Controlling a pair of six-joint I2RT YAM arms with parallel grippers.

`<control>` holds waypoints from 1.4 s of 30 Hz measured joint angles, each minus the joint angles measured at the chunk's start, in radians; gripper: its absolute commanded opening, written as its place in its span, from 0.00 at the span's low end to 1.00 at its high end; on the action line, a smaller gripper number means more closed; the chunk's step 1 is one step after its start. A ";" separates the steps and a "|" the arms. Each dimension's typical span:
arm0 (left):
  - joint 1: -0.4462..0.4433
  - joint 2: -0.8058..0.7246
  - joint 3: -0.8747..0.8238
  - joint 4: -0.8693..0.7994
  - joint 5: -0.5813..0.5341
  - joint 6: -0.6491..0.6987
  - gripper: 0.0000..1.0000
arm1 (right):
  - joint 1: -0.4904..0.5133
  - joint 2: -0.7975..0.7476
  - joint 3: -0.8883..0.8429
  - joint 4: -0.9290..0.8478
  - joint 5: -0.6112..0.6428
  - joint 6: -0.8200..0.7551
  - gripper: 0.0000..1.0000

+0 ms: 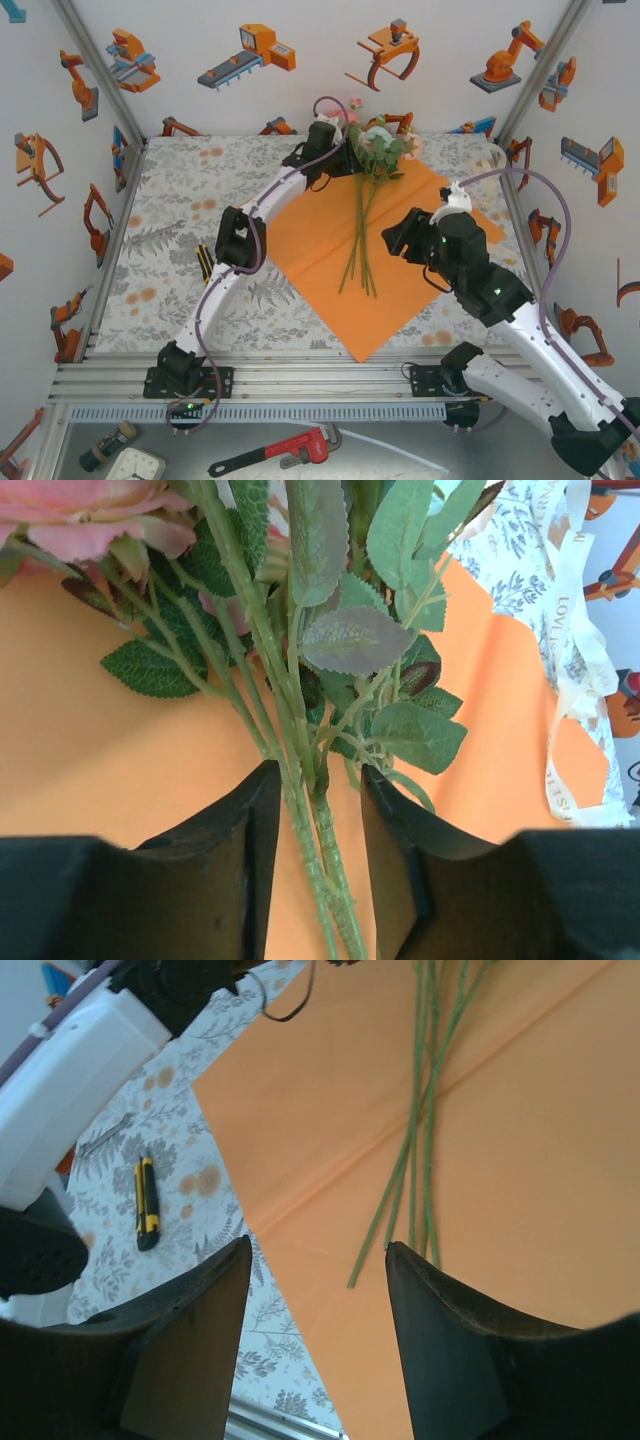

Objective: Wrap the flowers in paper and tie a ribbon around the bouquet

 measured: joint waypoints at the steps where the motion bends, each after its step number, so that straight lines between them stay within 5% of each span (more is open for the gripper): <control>1: 0.001 -0.020 -0.029 -0.002 -0.004 0.008 0.47 | -0.019 0.008 0.000 -0.006 -0.004 0.002 0.54; 10: 0.023 -0.317 -0.273 -0.029 -0.024 0.071 0.54 | -0.188 0.130 0.000 -0.040 -0.111 0.008 0.54; 13: 0.034 -0.499 -0.460 -0.011 -0.071 0.106 0.44 | -0.260 0.188 0.000 -0.037 -0.147 0.002 0.50; 14: 0.039 -0.556 -0.523 -0.004 -0.095 0.116 0.36 | -0.285 0.211 0.000 -0.034 -0.161 -0.003 0.37; 15: 0.043 -0.618 -0.595 0.002 -0.123 0.126 0.24 | -0.316 0.241 0.000 -0.031 -0.177 -0.008 0.09; 16: 0.046 -0.671 -0.662 0.009 -0.153 0.135 0.10 | -0.351 0.277 0.000 -0.023 -0.203 -0.016 0.00; 17: 0.051 -0.712 -0.718 0.012 -0.178 0.141 0.00 | -0.385 0.315 0.000 -0.014 -0.225 -0.022 0.00; 27: 0.086 -0.697 -1.031 -0.016 -0.263 0.093 0.00 | -0.637 0.793 0.108 0.085 -0.353 -0.040 0.00; 42: 0.191 -0.725 -1.237 0.104 -0.303 -0.125 0.00 | -0.658 1.115 0.301 0.087 -0.406 -0.090 0.00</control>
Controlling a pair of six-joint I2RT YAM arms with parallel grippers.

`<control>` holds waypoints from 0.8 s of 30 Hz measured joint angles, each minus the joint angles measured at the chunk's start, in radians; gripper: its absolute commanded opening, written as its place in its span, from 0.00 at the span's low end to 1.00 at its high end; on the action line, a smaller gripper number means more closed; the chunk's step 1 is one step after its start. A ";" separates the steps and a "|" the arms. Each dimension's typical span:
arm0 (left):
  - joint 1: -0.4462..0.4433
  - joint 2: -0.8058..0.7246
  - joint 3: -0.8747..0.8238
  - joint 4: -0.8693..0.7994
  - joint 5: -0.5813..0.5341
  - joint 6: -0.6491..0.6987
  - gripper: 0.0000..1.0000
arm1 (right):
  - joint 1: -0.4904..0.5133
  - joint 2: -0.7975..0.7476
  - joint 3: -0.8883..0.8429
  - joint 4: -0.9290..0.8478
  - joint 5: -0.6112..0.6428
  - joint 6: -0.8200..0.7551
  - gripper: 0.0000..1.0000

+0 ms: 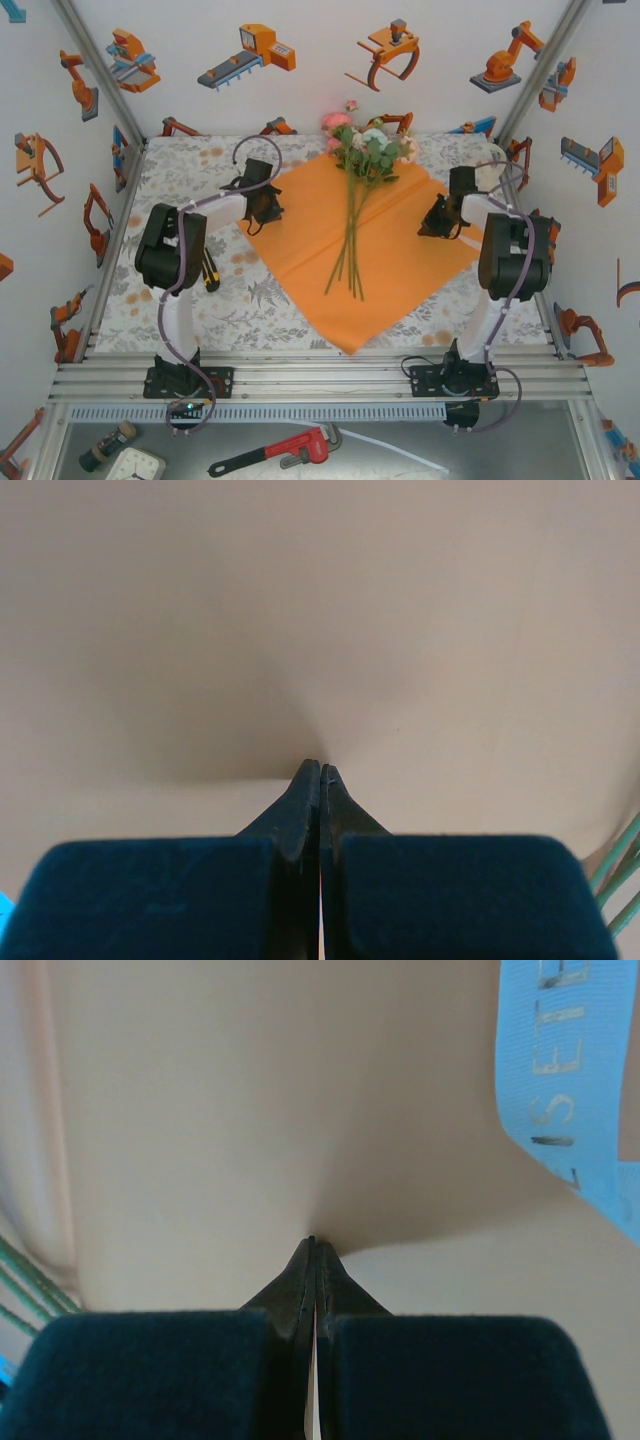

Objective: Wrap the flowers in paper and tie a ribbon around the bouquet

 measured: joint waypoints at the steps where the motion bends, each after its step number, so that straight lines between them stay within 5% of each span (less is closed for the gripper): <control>1: 0.006 -0.014 -0.022 0.014 -0.002 -0.013 0.00 | 0.000 0.008 0.013 -0.009 -0.005 -0.003 0.00; 9: 0.057 -0.140 -0.212 0.086 -0.051 -0.089 0.00 | 0.051 0.076 0.112 -0.062 -0.016 -0.031 0.00; 24: 0.086 -0.175 -0.257 0.091 -0.063 -0.128 0.00 | 0.126 0.254 0.388 -0.136 -0.035 -0.042 0.00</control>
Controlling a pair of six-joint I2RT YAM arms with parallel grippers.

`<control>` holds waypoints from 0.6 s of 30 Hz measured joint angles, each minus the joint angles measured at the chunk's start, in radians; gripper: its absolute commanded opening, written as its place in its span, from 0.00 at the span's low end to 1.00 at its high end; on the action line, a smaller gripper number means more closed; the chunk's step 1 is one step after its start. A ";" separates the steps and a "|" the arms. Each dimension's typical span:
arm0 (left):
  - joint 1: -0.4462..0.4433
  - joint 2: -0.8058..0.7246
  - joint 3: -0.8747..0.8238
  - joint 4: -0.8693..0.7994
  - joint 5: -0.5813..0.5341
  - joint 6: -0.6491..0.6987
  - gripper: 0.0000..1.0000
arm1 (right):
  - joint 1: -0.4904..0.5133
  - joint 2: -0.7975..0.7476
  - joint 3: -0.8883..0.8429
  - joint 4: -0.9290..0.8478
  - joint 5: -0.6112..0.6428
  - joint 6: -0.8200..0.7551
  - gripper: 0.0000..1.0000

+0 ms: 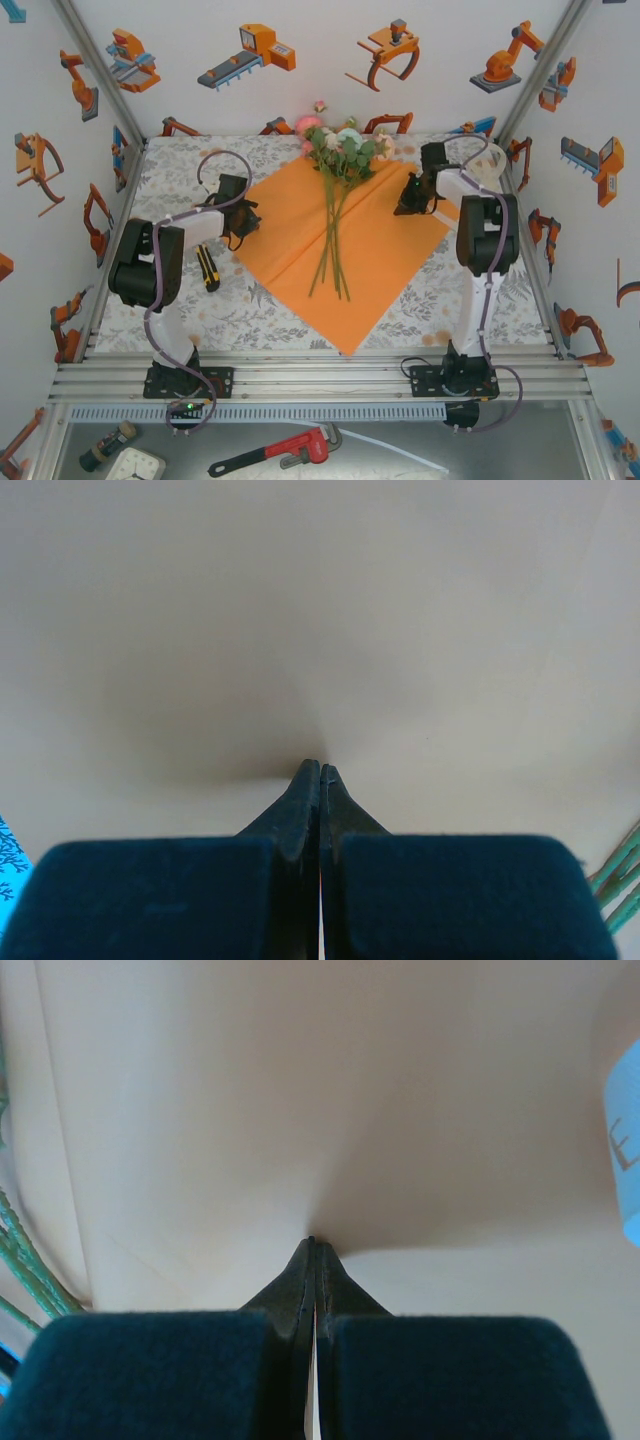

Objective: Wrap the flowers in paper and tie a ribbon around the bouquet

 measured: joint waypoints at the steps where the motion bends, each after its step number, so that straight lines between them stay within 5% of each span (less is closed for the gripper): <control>1: 0.002 -0.001 -0.001 0.002 0.004 0.003 0.02 | 0.000 -0.006 -0.005 -0.006 0.006 -0.001 0.01; 8: 0.005 -0.071 -0.020 -0.012 0.051 0.058 0.22 | 0.000 -0.201 -0.104 -0.058 0.020 -0.014 0.16; 18: -0.083 -0.433 -0.116 0.020 0.166 0.251 0.41 | 0.007 -0.865 -0.600 -0.034 0.088 0.113 0.45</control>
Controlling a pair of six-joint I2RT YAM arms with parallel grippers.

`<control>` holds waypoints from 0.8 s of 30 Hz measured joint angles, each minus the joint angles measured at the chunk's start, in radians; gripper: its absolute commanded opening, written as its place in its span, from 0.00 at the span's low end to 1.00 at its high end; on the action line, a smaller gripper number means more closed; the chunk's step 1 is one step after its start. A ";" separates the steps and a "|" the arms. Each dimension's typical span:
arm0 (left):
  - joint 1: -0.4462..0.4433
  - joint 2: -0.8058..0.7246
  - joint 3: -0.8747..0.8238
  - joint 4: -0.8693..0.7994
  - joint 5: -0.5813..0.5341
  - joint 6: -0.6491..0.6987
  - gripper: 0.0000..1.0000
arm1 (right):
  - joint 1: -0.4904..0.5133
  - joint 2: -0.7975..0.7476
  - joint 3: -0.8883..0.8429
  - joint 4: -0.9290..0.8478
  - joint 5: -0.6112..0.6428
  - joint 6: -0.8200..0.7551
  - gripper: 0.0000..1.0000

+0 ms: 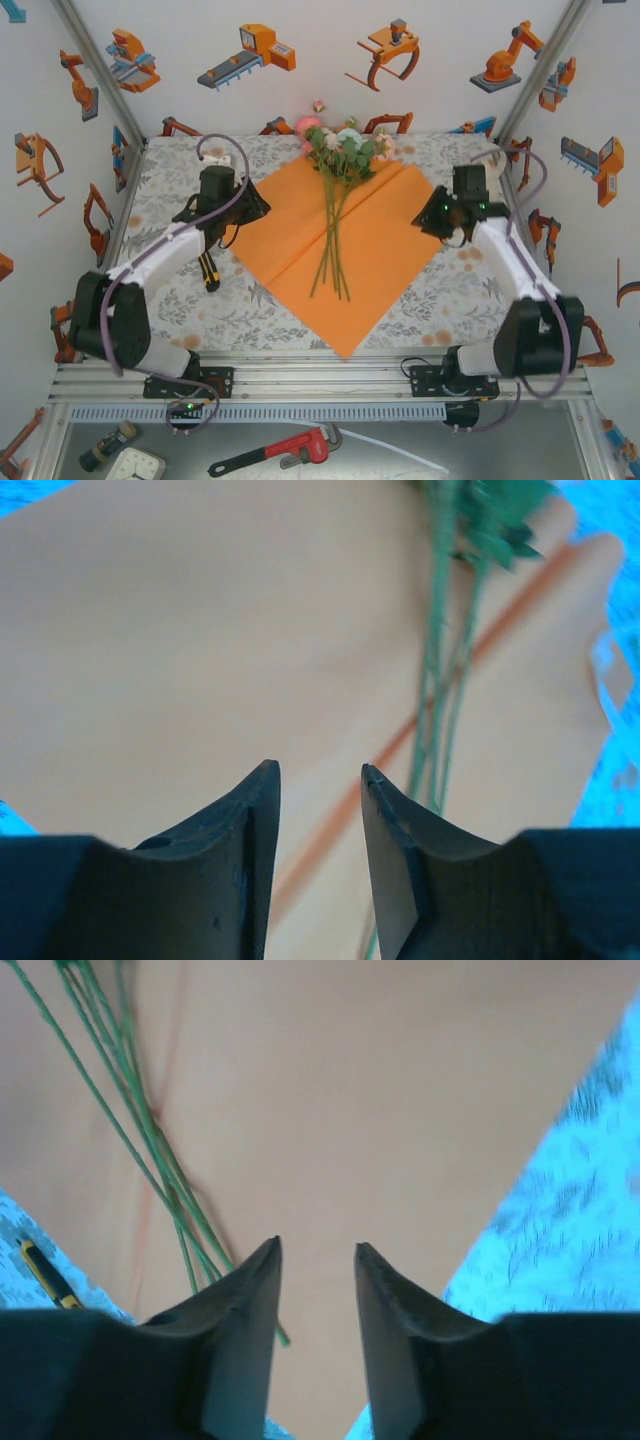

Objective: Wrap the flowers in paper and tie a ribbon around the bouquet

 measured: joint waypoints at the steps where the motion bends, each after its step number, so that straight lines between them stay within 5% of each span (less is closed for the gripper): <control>1: -0.019 -0.040 -0.031 -0.002 0.010 0.005 0.41 | 0.010 -0.064 -0.071 -0.012 0.012 0.027 0.48; 9: -0.091 -0.294 -0.333 -0.068 -0.012 -0.218 0.53 | 0.201 -0.312 -0.407 -0.036 0.016 0.258 0.51; 24: -0.254 -0.315 -0.480 -0.177 -0.136 -0.604 0.72 | 0.274 -0.216 -0.613 0.383 0.090 0.404 0.44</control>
